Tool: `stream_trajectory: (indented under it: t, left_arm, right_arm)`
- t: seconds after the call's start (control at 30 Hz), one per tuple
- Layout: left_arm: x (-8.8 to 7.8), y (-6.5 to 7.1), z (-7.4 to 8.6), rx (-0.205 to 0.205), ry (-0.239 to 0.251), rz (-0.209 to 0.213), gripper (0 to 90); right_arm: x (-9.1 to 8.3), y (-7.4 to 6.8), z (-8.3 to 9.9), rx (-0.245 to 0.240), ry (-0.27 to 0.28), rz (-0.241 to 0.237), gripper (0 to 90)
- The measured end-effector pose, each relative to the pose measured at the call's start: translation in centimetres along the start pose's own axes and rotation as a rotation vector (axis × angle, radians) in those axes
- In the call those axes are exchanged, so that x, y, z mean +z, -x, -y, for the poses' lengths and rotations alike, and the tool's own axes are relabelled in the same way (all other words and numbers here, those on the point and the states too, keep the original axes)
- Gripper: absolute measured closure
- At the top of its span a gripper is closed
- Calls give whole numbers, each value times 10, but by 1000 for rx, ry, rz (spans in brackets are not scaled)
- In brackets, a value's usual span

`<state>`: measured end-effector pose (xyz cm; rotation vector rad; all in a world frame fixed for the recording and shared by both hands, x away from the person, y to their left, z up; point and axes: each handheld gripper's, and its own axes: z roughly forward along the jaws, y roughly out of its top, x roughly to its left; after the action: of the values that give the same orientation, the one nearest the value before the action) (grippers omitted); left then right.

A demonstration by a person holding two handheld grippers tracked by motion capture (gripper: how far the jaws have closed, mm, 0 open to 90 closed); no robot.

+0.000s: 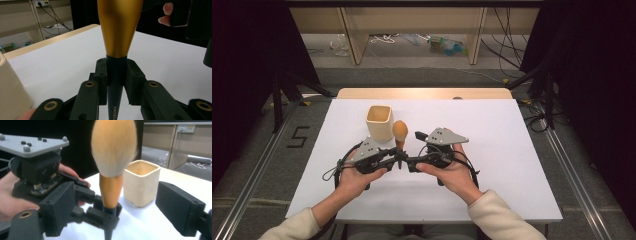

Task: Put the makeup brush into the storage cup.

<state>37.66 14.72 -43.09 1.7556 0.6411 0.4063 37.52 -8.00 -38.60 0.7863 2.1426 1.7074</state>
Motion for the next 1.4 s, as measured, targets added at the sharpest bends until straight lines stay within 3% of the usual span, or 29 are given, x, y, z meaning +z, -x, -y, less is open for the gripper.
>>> stream_trajectory:
  t: [0.03, 0.27, 0.77, 1.4]
  left_arm:
    - [0, 0, 0, -15, 9, 3, 742]
    - [-2, -2, -1, -2, 10, -15, 742]
    - [-6, -6, -3, -12, 22, -37, 742]
    - [-11, -10, -5, -19, 33, -55, 742]
  right_arm:
    - [-2, 1, 0, -2, -4, 2, 161]
    - [-12, 6, 0, 9, 34, 7, 156]
    - [-35, 19, 11, -8, 41, 75, 148]
    - [-56, 27, 22, -13, 47, 116, 129]
